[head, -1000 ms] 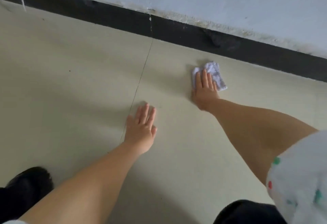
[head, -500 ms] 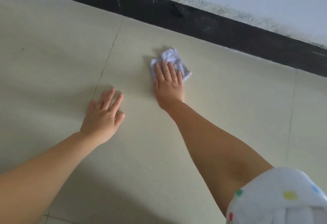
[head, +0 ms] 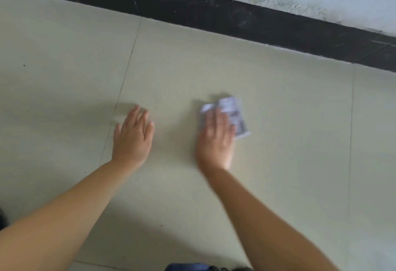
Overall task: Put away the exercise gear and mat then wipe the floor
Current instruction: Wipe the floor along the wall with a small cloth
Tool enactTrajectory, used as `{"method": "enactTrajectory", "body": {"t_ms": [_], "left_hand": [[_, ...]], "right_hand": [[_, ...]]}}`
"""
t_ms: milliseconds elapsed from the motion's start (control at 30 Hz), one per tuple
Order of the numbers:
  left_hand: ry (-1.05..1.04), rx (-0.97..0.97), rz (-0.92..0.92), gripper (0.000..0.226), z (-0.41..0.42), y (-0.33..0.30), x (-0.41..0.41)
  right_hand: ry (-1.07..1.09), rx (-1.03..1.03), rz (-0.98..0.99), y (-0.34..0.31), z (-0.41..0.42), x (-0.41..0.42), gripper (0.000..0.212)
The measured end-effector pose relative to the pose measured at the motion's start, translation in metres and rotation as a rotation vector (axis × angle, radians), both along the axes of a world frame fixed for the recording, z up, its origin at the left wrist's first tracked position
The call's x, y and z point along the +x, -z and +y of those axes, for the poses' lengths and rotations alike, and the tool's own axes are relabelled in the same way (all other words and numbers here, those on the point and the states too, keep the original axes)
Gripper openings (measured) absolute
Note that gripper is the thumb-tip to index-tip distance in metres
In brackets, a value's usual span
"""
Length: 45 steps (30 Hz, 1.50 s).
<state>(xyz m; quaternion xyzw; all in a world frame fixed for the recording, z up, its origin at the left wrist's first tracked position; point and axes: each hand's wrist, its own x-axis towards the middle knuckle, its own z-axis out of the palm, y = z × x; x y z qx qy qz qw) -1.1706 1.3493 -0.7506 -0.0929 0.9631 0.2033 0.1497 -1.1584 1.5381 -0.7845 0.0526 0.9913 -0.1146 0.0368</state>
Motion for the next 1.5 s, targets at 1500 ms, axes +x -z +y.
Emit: {"method": "enactTrajectory", "body": {"t_ms": [1500], "left_hand": [[0.043, -0.203, -0.215, 0.068, 0.036, -0.004, 0.107]], "right_hand": [[-0.475, -0.055, -0.080, -0.006, 0.050, 0.005, 0.051]]}}
